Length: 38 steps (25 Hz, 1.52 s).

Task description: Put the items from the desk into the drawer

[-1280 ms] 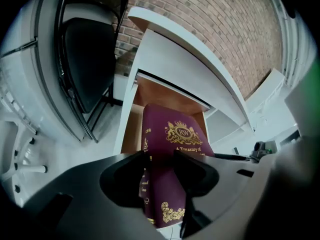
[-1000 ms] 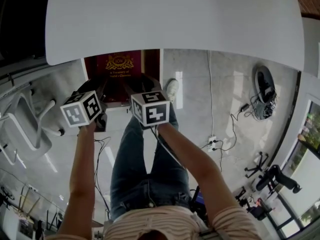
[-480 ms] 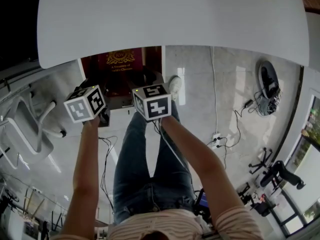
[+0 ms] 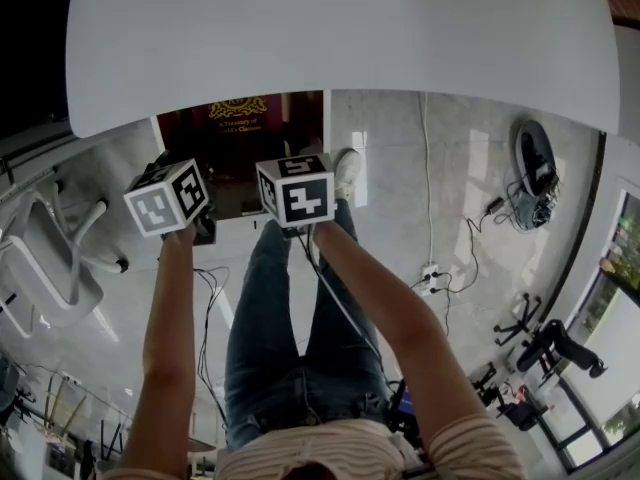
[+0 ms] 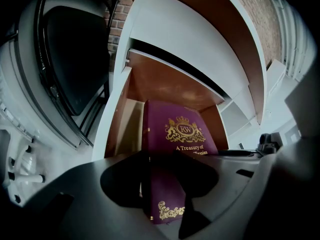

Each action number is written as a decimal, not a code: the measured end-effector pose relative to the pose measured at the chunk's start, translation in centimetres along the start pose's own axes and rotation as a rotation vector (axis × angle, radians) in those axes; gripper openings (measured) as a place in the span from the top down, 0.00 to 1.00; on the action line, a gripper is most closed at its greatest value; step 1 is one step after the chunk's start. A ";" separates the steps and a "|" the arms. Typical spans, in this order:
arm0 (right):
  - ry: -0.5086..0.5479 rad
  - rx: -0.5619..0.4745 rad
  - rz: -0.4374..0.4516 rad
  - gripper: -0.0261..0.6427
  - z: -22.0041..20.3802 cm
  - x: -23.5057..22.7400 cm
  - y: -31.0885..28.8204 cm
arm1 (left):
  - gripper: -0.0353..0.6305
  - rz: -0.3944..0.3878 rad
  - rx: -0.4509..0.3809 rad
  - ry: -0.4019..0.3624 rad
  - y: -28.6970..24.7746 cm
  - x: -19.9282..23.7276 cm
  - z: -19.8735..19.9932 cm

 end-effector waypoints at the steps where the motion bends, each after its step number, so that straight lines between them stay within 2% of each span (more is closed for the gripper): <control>1: 0.007 0.004 -0.008 0.58 0.1 -0.2 -0.1 | 0.68 0.003 0.000 0.001 -0.1 0.1 0.1; 5: 0.014 0.015 -0.023 0.58 0.3 -0.7 -0.6 | 0.68 0.011 0.004 -0.005 -0.8 0.0 0.3; 8: 0.025 0.019 -0.037 0.58 0.2 -1.3 -0.9 | 0.68 -0.016 0.002 0.002 -2.2 -0.2 -0.3; 14: 0.032 0.030 -0.063 0.58 -0.1 -1.9 -1.6 | 0.69 0.059 0.034 -0.019 -2.3 -0.2 -0.2; 25: 0.018 0.036 -0.070 0.58 -0.5 -2.6 -2.9 | 0.69 0.082 0.042 -0.051 -3.3 0.2 -0.1; 34: 0.038 0.029 -0.086 0.58 -0.5 -2.6 -2.9 | 0.69 0.078 0.037 -0.031 -3.2 0.1 -0.1; 38: 0.082 0.038 -0.145 0.58 -0.3 -2.7 -2.2 | 0.69 0.078 0.035 -0.019 -3.1 0.1 -0.1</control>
Point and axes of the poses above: the fingertips, and each gripper's own axes: y backward along the fingers, x to its left, z out of its top, the point moved 1 cm from there along y, backward along the fingers, and after that the axes turned 3 degrees about y, right-handed, at the moved point
